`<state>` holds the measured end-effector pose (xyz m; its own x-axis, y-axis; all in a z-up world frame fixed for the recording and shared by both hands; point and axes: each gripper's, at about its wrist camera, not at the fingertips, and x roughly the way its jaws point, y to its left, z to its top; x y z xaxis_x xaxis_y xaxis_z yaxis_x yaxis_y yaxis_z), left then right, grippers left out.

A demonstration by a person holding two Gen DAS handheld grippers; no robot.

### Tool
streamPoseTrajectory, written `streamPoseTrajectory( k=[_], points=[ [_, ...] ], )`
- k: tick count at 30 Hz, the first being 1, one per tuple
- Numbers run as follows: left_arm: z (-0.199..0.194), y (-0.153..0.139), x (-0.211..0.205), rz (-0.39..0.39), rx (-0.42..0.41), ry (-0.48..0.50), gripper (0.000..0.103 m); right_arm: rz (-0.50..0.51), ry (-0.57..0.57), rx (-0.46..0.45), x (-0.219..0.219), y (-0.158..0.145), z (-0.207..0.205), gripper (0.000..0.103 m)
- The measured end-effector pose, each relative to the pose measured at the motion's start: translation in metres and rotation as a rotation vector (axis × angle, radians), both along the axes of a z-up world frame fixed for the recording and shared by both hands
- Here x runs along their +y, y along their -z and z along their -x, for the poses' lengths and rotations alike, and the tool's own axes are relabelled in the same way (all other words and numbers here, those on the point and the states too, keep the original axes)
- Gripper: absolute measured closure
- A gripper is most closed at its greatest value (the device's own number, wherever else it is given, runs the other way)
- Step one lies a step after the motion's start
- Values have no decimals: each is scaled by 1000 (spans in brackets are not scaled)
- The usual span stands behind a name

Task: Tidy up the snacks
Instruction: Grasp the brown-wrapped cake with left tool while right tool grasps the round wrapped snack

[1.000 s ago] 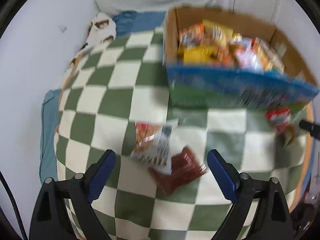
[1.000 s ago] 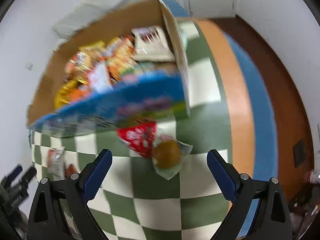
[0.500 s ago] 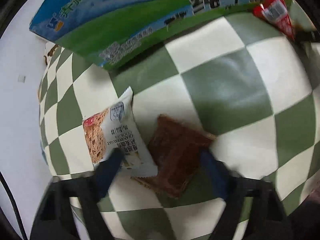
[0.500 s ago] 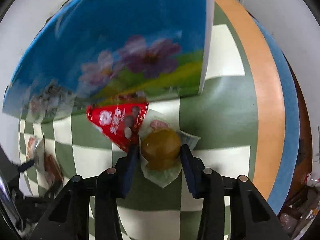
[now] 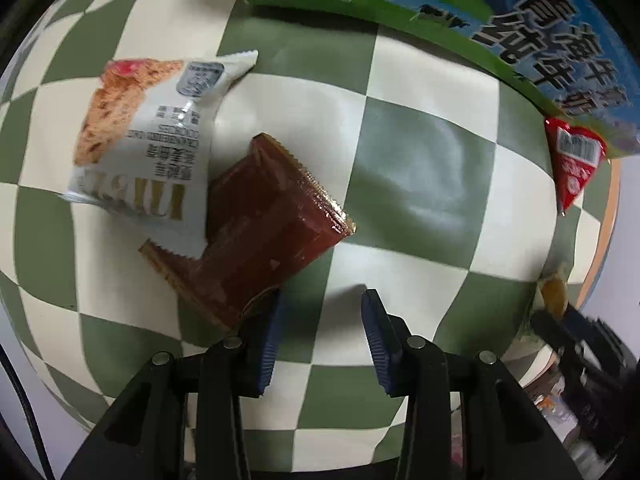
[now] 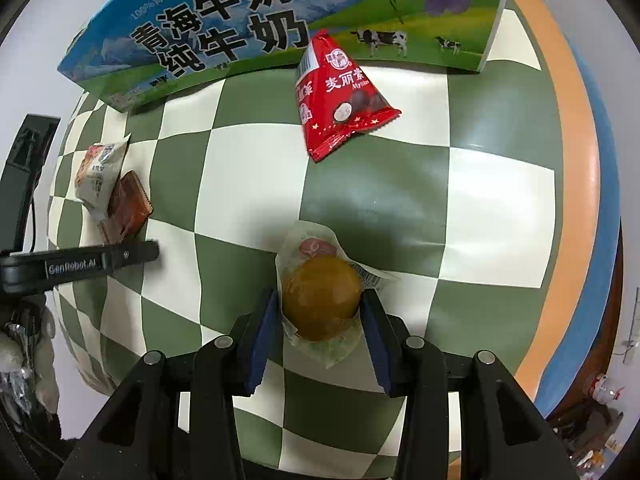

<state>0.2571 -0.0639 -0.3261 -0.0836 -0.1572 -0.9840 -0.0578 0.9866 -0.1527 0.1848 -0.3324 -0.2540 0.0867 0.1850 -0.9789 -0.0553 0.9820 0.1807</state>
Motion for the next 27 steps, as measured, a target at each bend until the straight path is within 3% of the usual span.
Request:
streamPoseTrajectory(
  k=[3, 5, 8, 14, 16, 18, 22, 25, 27],
  points=[
    [4, -26, 5, -42, -78, 43, 59, -36, 51, 7, -6, 3, -3, 57],
    [4, -45, 6, -100, -161, 94, 40, -49, 67, 10, -8, 2, -6, 57],
    [2, -59, -6, -222, -249, 234, 30, -48, 81, 11, -13, 3, -7, 55],
    [-5, -11, -28, -370, -146, 542, 26, -52, 102, 14, -18, 3, -8, 51],
    [0, -6, -30, -395, -143, 607, 15, -52, 105, 16, -14, 3, -8, 51],
    [2, -1, -45, -433, -155, 656, 15, -54, 109, 18, -12, 4, -8, 51],
    [-6, -7, -46, -366, -156, 581, 17, -48, 118, 21, -13, 5, -11, 51],
    [-4, -10, -48, -289, -121, 485, 40, -49, 121, 12, -15, 3, -14, 51],
    [-2, -11, -42, -241, -80, 389, 41, -53, 120, 6, -17, 1, -15, 51]
  ],
)
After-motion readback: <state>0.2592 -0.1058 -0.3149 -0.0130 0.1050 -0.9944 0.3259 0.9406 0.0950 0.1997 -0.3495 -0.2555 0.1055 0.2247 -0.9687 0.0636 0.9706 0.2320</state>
